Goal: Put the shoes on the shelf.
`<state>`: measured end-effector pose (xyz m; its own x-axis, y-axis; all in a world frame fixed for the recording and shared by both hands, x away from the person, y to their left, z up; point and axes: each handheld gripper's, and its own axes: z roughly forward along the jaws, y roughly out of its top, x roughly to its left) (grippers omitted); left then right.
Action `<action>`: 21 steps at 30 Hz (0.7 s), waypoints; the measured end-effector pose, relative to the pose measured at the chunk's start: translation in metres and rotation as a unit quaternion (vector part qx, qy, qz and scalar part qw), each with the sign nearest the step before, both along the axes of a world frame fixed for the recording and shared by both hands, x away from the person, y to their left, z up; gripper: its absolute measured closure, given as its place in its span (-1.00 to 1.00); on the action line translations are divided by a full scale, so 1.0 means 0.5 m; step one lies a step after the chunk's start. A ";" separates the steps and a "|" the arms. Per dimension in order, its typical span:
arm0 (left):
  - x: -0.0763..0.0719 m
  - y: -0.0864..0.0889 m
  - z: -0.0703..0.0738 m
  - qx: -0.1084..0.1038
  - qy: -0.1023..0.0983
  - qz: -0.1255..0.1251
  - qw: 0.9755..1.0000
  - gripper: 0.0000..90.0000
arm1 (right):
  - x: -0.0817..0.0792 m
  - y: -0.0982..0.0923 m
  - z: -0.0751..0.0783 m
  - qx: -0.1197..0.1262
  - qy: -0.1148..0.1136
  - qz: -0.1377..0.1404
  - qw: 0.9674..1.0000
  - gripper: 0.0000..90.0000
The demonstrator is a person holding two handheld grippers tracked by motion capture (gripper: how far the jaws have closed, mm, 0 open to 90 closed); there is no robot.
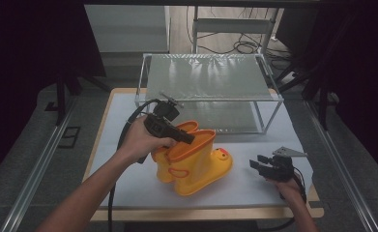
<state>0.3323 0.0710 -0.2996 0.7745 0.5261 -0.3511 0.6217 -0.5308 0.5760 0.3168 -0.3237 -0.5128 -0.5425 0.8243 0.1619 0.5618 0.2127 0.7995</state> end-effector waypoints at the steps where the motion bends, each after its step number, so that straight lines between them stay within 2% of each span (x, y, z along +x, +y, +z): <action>1: -0.002 -0.004 0.007 0.000 -0.003 -0.003 1.000 0.81 | 0.000 -0.001 0.000 0.002 0.001 0.000 1.000 0.15; 10: -0.005 -0.018 0.027 -0.011 -0.010 -0.013 1.000 0.82 | 0.000 -0.005 0.002 0.008 -0.001 -0.002 1.000 0.15; 21: 0.003 -0.037 0.066 -0.024 -0.015 -0.011 1.000 0.82 | 0.000 -0.008 0.002 0.010 -0.001 -0.005 1.000 0.14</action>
<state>0.3339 0.0525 -0.2667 0.7964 0.4919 -0.3517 0.5921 -0.5161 0.6189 0.3165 -0.3278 -0.5117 -0.5352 0.8259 0.1775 0.5619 0.1911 0.8049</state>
